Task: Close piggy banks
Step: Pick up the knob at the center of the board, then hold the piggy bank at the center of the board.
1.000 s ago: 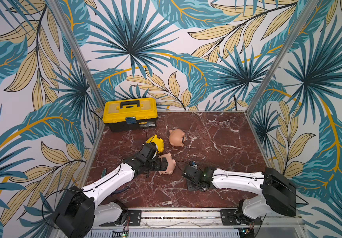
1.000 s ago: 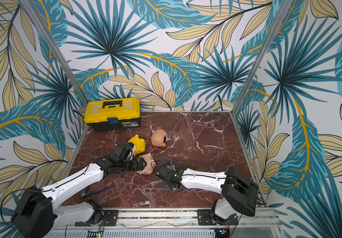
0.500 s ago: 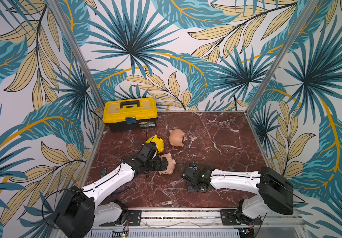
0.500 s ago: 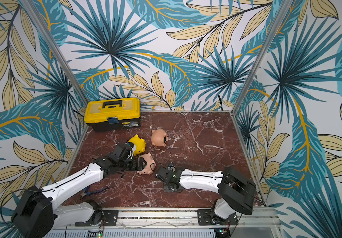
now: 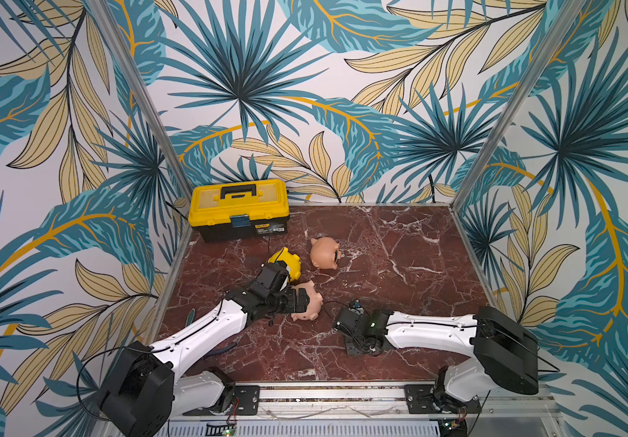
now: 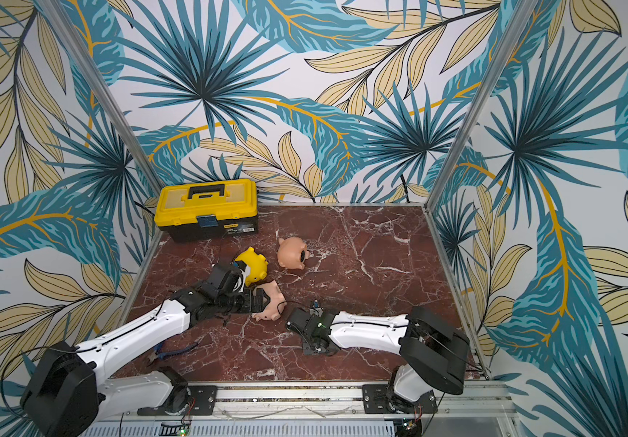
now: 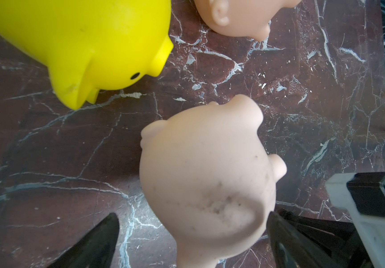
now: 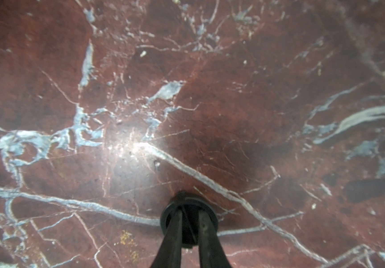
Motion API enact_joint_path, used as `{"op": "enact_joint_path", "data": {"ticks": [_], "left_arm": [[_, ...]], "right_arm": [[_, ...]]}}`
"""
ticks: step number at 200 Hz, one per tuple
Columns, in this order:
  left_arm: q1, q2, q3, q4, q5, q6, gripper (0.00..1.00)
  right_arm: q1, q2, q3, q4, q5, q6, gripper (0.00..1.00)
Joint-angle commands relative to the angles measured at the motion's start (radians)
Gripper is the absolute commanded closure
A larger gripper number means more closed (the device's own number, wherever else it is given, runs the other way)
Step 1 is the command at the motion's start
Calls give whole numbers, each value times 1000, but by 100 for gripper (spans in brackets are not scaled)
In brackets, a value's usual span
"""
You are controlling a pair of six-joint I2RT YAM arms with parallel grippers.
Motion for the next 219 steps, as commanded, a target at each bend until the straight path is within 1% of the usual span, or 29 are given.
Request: {"op": "enact_joint_path", "data": {"ticks": [1,23,44,75,108,125,149,168,188,219], "left_arm": [[5,-3,12,14,8,-2,0],[5,-2,13,14,11,1,0],[5,4,21,10,21,10,1],[5,17,57,-37,39,14,0],[1,-7,78,-48,46,-66,0],[1,-6,106,-102,5,-138,0],[-10,28,160,-186,-2,-209,0],[-41,33,173,-197,-28,-260,0],[-57,48,176,-196,-50,-320,1],[-70,109,200,-195,-67,-342,1]], "right_arm": [[5,45,-26,-17,-29,18,85],[5,42,-27,-13,-35,15,94],[6,33,-26,-2,-37,6,100],[5,-3,-13,4,-13,-10,100],[1,-84,4,20,39,-50,100],[-11,-132,11,30,76,-73,100],[-35,-170,51,35,100,-130,100],[-66,-190,67,62,74,-168,100],[-110,-212,54,110,11,-193,100],[-170,-246,17,186,-92,-210,100]]}}
